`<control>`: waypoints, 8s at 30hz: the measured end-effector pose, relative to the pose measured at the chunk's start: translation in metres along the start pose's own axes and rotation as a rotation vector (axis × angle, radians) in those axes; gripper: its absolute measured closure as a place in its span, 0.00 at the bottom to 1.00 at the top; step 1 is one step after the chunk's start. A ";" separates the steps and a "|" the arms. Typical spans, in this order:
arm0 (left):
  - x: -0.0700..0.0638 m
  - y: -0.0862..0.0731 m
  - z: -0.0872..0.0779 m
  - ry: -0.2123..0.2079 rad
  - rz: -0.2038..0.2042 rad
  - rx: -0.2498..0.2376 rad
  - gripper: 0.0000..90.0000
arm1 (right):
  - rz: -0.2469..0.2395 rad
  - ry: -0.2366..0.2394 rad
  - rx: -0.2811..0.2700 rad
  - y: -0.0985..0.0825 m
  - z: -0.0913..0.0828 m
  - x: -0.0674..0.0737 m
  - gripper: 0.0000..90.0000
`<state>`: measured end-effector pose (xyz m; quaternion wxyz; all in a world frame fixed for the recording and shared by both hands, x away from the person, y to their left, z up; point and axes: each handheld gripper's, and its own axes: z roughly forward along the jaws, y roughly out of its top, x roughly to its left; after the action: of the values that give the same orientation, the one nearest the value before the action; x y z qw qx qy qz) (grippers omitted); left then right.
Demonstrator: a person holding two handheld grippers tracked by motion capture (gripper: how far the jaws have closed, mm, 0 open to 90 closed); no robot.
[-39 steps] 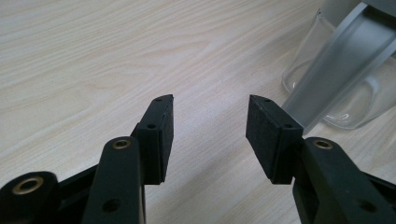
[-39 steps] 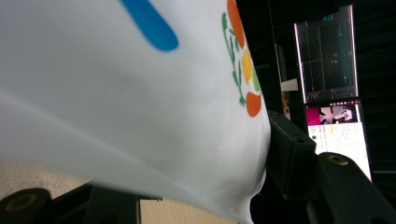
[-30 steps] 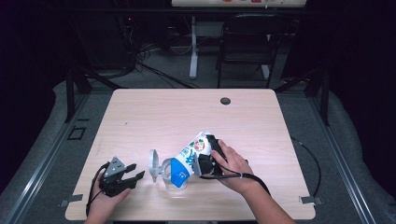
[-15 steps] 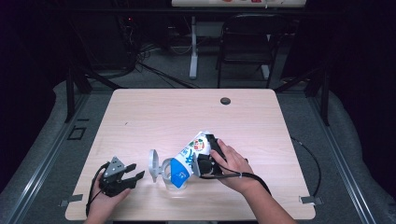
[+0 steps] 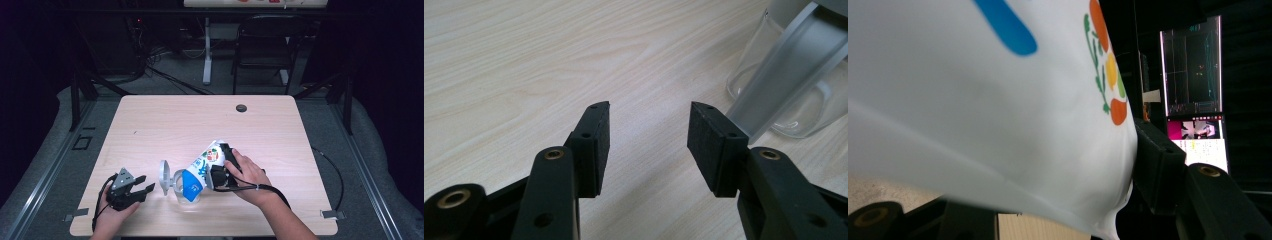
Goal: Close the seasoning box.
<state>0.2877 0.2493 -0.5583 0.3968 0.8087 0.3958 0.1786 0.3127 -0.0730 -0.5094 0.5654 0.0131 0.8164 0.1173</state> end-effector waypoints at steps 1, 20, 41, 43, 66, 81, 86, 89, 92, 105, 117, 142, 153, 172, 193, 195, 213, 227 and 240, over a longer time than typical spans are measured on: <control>0.000 0.000 0.000 0.000 0.001 0.001 0.58 | -0.003 -0.001 0.001 0.000 0.000 0.000 0.51; 0.000 0.000 0.000 0.000 0.000 0.000 0.58 | -0.032 -0.009 0.003 0.003 -0.001 -0.002 0.52; 0.001 0.000 0.000 -0.001 0.000 0.002 0.58 | -0.058 -0.003 0.007 0.005 -0.001 -0.005 0.52; 0.001 0.000 0.000 -0.001 0.000 0.003 0.58 | -0.067 -0.003 0.014 0.005 -0.001 -0.005 0.52; 0.001 0.000 0.000 0.000 0.002 0.002 0.58 | -0.096 -0.010 0.018 0.007 -0.002 -0.007 0.53; 0.001 0.000 0.000 -0.001 0.000 0.002 0.58 | -0.101 -0.007 0.013 0.008 -0.001 -0.008 0.53; 0.001 0.000 0.000 0.000 0.000 0.000 0.58 | -0.100 -0.007 0.013 0.007 -0.001 -0.008 0.53; 0.000 0.000 0.000 0.000 -0.001 -0.001 0.58 | -0.103 -0.008 0.014 0.008 -0.001 -0.008 0.53; 0.001 0.000 0.000 0.000 -0.001 -0.001 0.58 | -0.107 -0.009 0.013 0.008 -0.001 -0.008 0.53; 0.000 0.000 0.000 0.000 -0.001 -0.001 0.58 | -0.121 -0.009 0.025 0.009 -0.002 -0.009 0.53; 0.001 0.000 0.000 0.001 0.000 -0.002 0.58 | -0.121 -0.008 0.026 0.009 -0.002 -0.009 0.53; 0.001 0.000 0.000 -0.001 0.002 0.002 0.58 | -0.128 -0.010 0.023 0.009 -0.002 -0.010 0.53; 0.001 0.000 0.000 -0.002 0.000 0.001 0.58 | -0.125 -0.012 0.009 0.009 -0.002 -0.009 0.54; 0.001 0.000 0.001 -0.002 0.005 0.000 0.58 | -0.151 -0.014 0.019 0.011 -0.003 -0.011 0.54; 0.001 0.000 0.001 -0.001 0.001 0.001 0.58 | -0.153 -0.017 -0.001 0.011 -0.001 -0.012 0.54; 0.001 0.000 0.001 -0.001 0.001 0.001 0.58 | -0.154 -0.018 0.000 0.011 -0.001 -0.012 0.55; 0.001 0.000 0.001 -0.001 0.001 -0.001 0.58 | -0.164 -0.016 0.013 0.013 -0.001 -0.014 0.55; 0.001 0.000 0.001 -0.001 0.002 0.001 0.58 | -0.161 -0.016 0.011 0.013 -0.001 -0.014 0.55; 0.001 0.000 0.001 -0.001 0.001 0.001 0.58 | -0.171 -0.021 -0.004 0.014 -0.001 -0.014 0.55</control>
<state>0.2888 0.2497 -0.5587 0.3964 0.8092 0.3953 0.1782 0.3159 -0.0621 -0.4931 0.5818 -0.0567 0.8083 0.0699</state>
